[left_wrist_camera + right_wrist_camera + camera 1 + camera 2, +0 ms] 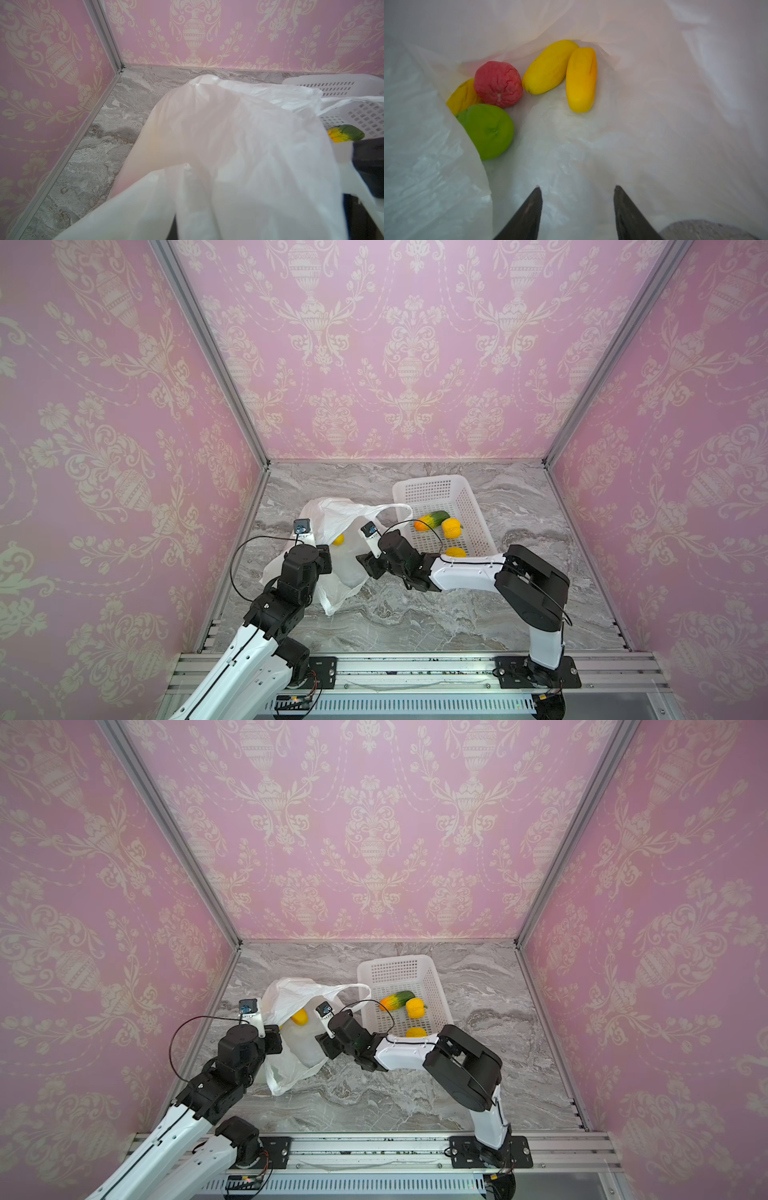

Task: Untie the knot of the plastic bag and take out the fruit
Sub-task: 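Grasp the long orange-yellow fruit in the bag with the right gripper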

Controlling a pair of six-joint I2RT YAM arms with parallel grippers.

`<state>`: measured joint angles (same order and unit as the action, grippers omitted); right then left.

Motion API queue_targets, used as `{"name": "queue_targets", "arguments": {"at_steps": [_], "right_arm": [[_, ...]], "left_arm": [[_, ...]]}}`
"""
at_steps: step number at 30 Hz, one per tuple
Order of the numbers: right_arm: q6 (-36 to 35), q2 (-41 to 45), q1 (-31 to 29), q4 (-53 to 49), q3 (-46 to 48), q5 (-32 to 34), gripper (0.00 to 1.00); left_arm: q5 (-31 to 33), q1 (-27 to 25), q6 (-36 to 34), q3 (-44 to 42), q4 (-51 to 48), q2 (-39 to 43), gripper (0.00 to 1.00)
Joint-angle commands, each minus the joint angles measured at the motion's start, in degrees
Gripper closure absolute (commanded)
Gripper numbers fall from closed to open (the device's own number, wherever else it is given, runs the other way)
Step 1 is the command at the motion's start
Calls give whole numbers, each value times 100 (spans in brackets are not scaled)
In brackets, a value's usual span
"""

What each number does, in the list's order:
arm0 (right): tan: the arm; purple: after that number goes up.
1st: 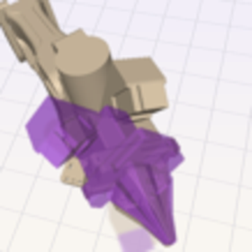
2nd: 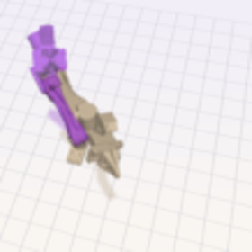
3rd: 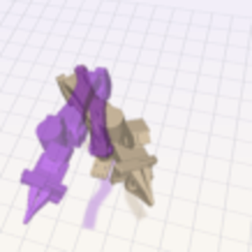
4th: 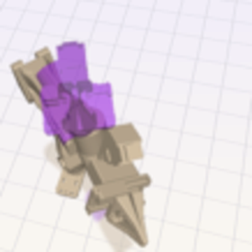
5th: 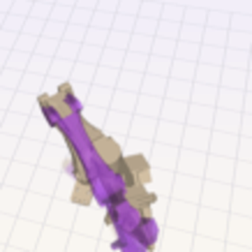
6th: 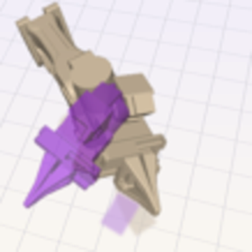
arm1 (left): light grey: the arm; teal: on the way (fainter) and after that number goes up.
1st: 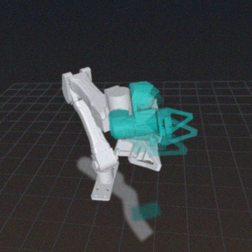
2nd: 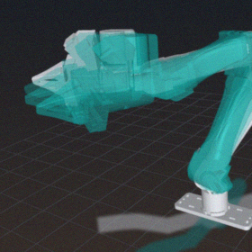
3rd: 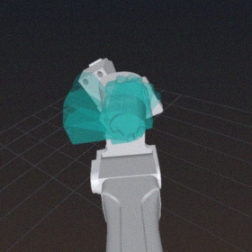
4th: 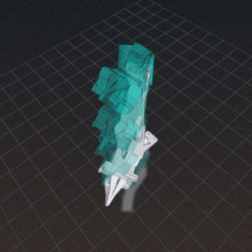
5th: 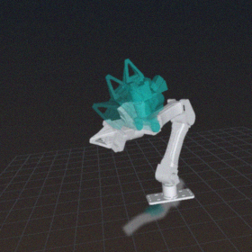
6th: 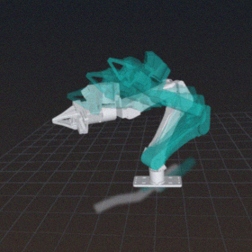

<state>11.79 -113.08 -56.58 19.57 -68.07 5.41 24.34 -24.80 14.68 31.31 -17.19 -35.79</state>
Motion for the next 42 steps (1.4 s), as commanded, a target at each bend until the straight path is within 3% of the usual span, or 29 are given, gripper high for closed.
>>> {"name": "queue_targets", "arguments": {"at_steps": [1,6,11,18,22,30,42], "right_arm": [[-34,-641,-51,-278,-975,310,34],[-87,-1855,-34,-1579,-2933,884,18],[-42,-2727,42,-2432,-4391,782,10],[43,-3829,76,-3337,-6054,360,11],[164,-4090,120,-3478,-6428,104,19],[264,-3643,173,-3200,-5761,-17,47],[378,-1037,127,-796,-1727,-110,65]], "left_arm": [[12,45,71,-98,29,100,100],[-100,45,58,-90,102,84,100],[-158,45,67,-99,91,45,100],[-113,45,102,-160,32,203,100],[-113,45,103,-153,40,175,100],[-98,45,80,-130,58,119,100],[-96,46,75,-125,74,123,100]]}}
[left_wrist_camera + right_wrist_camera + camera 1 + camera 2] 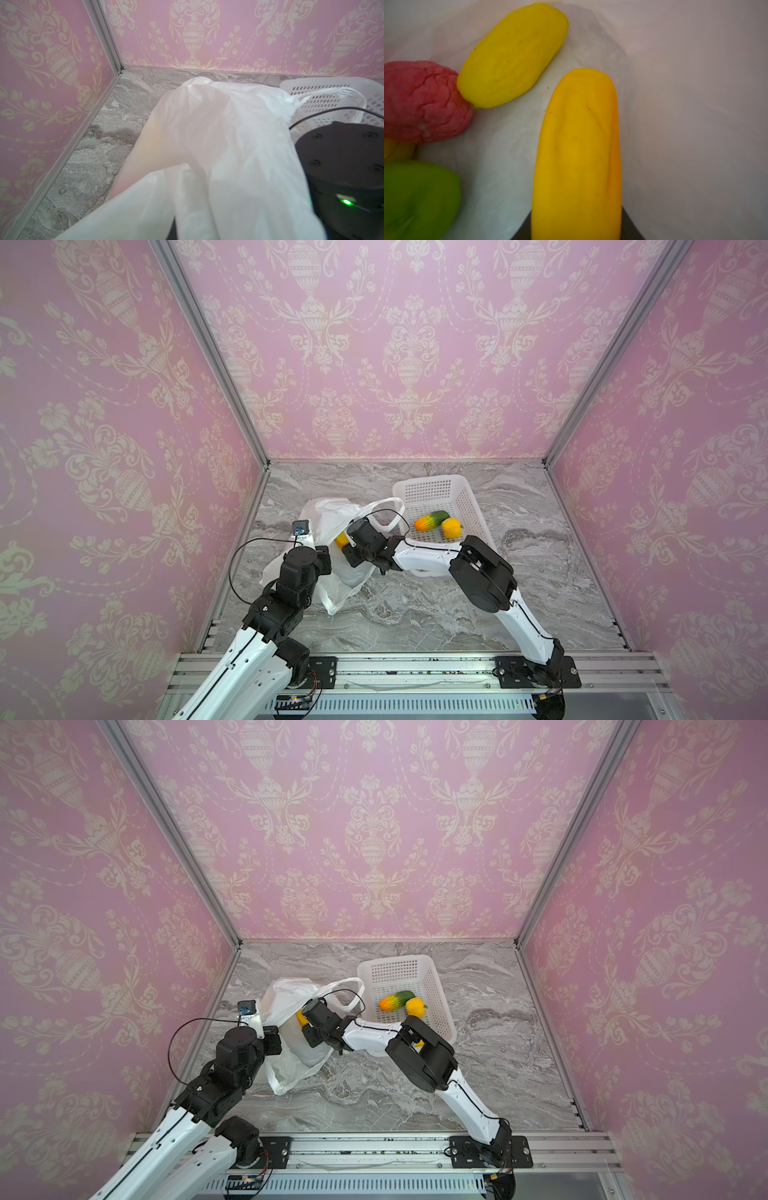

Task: Untie the knot of the plastic bag and take out the fruit
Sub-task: 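Grasp the long orange-yellow fruit in the bag with the right gripper, then lift the long fruit out and carry it over the basket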

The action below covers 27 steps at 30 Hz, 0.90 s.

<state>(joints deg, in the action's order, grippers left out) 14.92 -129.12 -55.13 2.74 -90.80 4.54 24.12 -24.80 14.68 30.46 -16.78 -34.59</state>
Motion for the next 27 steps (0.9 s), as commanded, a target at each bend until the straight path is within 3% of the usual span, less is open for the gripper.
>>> {"name": "queue_targets", "arguments": {"at_steps": [1,18,27], "right_arm": [[56,778,-34,1033,810,22,66],[-722,4284,-958,2753,4572,806,74],[-1183,6135,-767,3269,5931,2199,78]], "left_arm": [[-78,45,71,-44,32,-2,100],[-88,45,120,-138,94,73,100],[-32,45,120,-171,82,196,100]]}}
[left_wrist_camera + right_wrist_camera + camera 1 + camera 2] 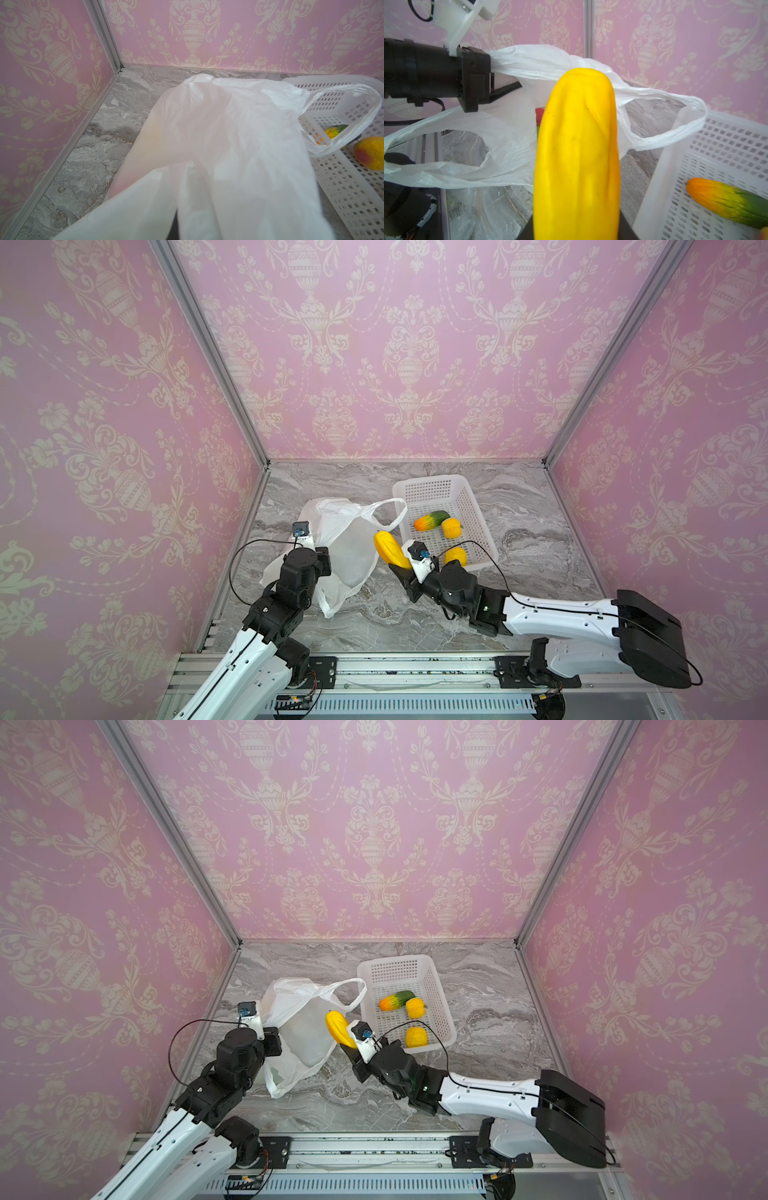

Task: Untie the knot of the plastic bag and take out the fruit
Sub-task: 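Lift the long fruit out and carry it over the basket, then lower the long fruit into the basket and open the right gripper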

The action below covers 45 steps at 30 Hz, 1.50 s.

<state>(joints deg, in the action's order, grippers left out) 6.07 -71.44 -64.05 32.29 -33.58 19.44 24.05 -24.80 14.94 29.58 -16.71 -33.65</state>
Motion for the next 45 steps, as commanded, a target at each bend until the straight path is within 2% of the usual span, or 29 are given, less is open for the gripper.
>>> {"name": "queue_targets", "arguments": {"at_steps": [1,4,8,11,15,18,22,25,38,42,45], "right_arm": [[-259,520,246,215,257,800,79],[127,862,777,-134,408,921,80],[1062,970,1743,-658,537,810,80],[1693,715,2447,-1072,453,410,81],[1850,-33,2907,-1691,-84,-147,81],[1824,-622,2958,-2208,-618,-467,83],[1836,-1138,2965,-1984,-738,-947,77],[1878,-1389,2960,-1884,-704,-1029,76],[2104,-1660,2958,-1700,-458,-1203,72],[2170,-1360,2937,-1637,-270,-1260,61],[2195,-1015,2895,-1754,-146,-1163,44]], "left_arm": [[-11,45,88,-68,88,101,100],[-92,45,98,-71,106,23,100],[-194,45,110,-71,130,-27,100],[-232,45,114,-84,141,7,100],[-267,45,130,-123,106,125,100],[-279,45,132,-147,114,239,100],[-266,47,133,-137,107,202,100],[-309,46,143,-141,87,199,100],[-262,45,108,-59,-1,299,100],[-305,47,123,-127,22,437,100],[-322,45,147,-158,37,417,100]]}}
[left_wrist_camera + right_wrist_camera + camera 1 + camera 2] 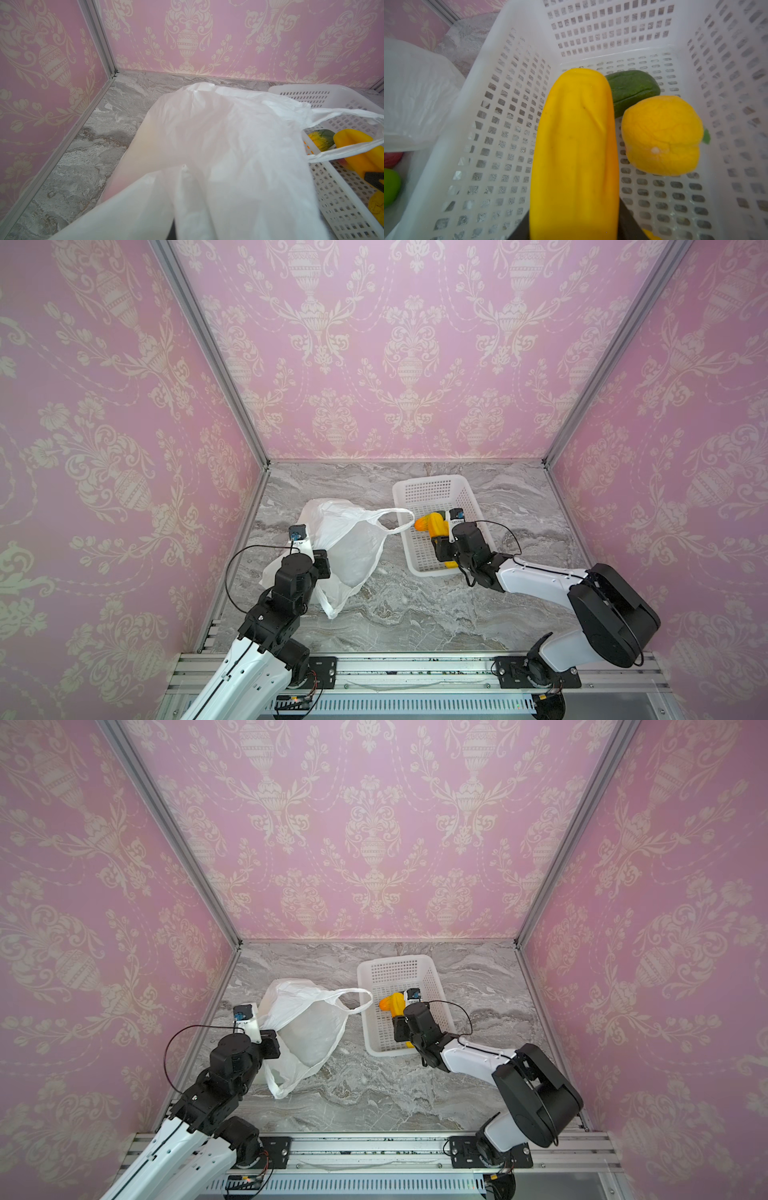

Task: Untie the knot of the plastic bag and take out the fruit
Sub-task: 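Lower the long fruit into the basket and open the right gripper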

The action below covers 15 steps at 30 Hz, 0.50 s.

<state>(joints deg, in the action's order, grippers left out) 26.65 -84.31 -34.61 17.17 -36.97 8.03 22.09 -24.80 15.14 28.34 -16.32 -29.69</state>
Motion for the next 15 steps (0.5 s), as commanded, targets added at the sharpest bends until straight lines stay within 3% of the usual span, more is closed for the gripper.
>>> {"name": "queue_targets", "arguments": {"at_steps": [1,7,11,15], "right_arm": [[138,426,-95,-214,295,11,41],[-74,1696,-631,128,994,400,26],[-473,2683,-1193,-122,1095,885,23],[-864,3439,-1725,95,1315,870,26]], "left_arm": [[-151,45,138,-38,-20,21,100],[-220,45,202,-127,-78,286,100],[-128,45,194,-157,-67,355,100],[-156,45,189,-136,-47,264,100]]}}
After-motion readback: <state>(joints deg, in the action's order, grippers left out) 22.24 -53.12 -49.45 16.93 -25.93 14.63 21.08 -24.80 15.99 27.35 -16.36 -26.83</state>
